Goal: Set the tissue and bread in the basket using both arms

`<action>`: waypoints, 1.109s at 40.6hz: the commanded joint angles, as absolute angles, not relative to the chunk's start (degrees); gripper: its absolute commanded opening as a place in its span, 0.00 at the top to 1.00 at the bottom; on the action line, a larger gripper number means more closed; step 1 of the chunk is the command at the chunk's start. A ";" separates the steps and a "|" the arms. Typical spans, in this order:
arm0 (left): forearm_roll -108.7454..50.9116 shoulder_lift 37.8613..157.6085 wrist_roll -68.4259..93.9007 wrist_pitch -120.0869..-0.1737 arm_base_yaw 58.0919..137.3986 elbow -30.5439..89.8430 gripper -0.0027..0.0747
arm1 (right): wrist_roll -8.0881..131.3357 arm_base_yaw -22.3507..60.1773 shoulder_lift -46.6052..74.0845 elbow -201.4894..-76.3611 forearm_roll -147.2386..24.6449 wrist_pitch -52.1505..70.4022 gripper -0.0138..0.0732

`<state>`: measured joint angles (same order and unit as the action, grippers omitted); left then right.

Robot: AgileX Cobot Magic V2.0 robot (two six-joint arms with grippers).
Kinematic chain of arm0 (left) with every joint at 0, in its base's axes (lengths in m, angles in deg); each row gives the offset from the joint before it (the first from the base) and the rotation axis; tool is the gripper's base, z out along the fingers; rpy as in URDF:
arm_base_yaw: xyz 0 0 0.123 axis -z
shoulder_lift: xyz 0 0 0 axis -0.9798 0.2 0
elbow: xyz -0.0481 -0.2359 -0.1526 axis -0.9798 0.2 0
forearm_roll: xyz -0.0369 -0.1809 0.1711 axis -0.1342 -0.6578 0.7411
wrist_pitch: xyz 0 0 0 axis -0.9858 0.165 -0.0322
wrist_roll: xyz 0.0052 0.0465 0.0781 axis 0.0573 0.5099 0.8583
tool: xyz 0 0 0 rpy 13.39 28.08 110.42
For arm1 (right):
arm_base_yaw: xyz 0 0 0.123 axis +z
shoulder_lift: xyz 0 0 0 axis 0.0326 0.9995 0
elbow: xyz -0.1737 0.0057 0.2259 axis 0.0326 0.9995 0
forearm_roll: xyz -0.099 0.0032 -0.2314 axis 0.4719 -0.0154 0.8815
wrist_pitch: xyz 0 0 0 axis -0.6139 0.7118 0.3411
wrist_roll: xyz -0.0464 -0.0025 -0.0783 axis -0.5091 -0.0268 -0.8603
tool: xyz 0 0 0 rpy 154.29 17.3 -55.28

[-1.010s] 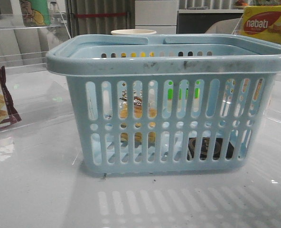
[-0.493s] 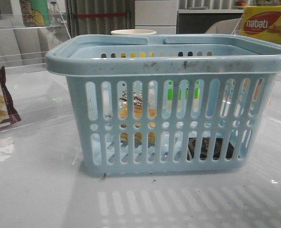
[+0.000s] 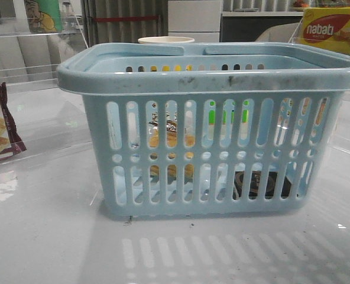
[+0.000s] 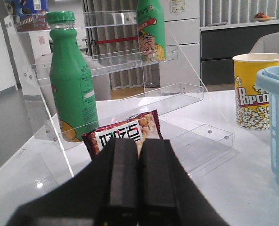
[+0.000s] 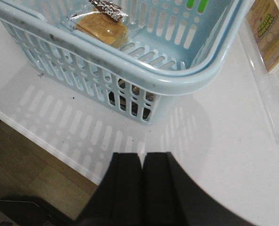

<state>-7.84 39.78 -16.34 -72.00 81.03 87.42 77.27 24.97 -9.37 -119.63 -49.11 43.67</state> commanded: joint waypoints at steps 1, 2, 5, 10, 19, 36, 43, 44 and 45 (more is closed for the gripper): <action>-8.29 38.76 -16.36 -77.07 80.87 87.37 0.85 | 77.00 24.88 -9.28 -121.14 -48.65 39.99 0.81; -8.29 38.76 -16.36 -77.07 80.87 87.37 0.85 | 77.00 24.88 -9.28 -121.14 -48.65 39.99 0.81; -8.29 38.76 -16.36 -77.07 80.87 87.37 0.85 | 77.00 24.88 -9.28 -121.14 -48.65 39.99 0.81; -8.29 38.76 -16.36 -77.07 80.87 87.37 0.85 | 77.00 24.88 -9.28 -121.14 -48.65 39.99 0.81; -8.29 38.76 -16.36 -77.07 80.87 87.37 0.85 | 77.00 24.88 -9.28 -121.14 -48.65 39.99 0.81; -8.29 38.86 -16.36 -77.07 80.87 87.37 0.85 | 77.00 10.14 -23.52 -107.85 -48.86 26.11 0.81; -8.29 38.86 -16.36 -77.07 80.87 87.37 0.85 | 77.00 2.77 -34.28 -93.41 -48.86 9.14 0.81; -8.29 38.86 -16.36 -77.07 80.87 87.37 0.85 | 77.00 2.28 -35.40 -91.21 -48.86 6.72 0.81; -8.29 38.86 -16.36 -77.07 80.87 87.37 0.85 | 77.00 1.91 -36.79 -89.14 -48.86 4.94 0.81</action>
<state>-7.84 39.78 -16.34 -72.10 81.03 87.42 77.27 3.74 -33.40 -93.41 -49.19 17.44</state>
